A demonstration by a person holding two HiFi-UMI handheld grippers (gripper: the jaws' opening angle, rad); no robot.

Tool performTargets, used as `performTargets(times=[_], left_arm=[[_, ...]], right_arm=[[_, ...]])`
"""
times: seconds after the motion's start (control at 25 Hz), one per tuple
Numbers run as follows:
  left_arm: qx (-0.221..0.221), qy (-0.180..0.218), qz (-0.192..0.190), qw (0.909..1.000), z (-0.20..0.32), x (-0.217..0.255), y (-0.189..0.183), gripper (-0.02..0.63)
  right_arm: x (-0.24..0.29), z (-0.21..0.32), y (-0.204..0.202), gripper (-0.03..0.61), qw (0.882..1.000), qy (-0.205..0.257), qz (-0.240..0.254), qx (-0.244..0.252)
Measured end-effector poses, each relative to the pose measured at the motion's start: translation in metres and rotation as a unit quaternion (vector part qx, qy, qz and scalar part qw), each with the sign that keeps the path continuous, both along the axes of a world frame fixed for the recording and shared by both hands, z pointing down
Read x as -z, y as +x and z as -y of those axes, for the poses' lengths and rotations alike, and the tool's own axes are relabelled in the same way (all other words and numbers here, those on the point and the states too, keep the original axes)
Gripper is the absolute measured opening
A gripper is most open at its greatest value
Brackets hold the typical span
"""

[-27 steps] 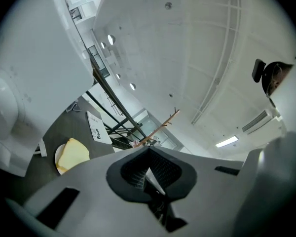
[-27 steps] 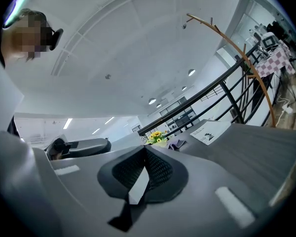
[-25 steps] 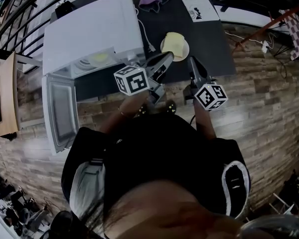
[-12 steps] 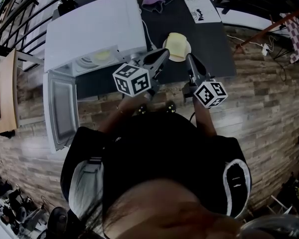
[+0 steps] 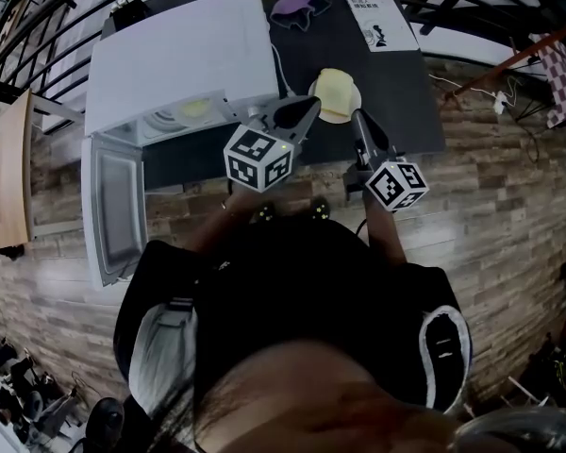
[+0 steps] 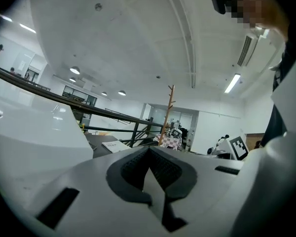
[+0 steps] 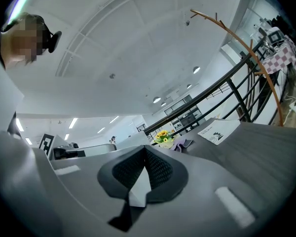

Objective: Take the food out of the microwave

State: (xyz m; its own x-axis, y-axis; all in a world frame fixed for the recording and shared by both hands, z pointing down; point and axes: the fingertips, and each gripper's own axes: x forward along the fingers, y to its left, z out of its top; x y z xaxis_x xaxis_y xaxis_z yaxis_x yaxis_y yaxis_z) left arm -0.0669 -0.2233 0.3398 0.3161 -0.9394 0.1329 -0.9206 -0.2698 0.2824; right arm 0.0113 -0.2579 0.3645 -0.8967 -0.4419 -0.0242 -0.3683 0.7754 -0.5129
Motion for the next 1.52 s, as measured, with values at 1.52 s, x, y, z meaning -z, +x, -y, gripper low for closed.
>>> performTargets(times=[1.52], left_arm=[[-0.007, 0.002, 0.007, 0.9999, -0.002, -0.005, 0.016, 0.006]], right_arm=[[-0.007, 0.002, 0.006, -0.005, 1.000, -0.007, -0.001, 0.013]])
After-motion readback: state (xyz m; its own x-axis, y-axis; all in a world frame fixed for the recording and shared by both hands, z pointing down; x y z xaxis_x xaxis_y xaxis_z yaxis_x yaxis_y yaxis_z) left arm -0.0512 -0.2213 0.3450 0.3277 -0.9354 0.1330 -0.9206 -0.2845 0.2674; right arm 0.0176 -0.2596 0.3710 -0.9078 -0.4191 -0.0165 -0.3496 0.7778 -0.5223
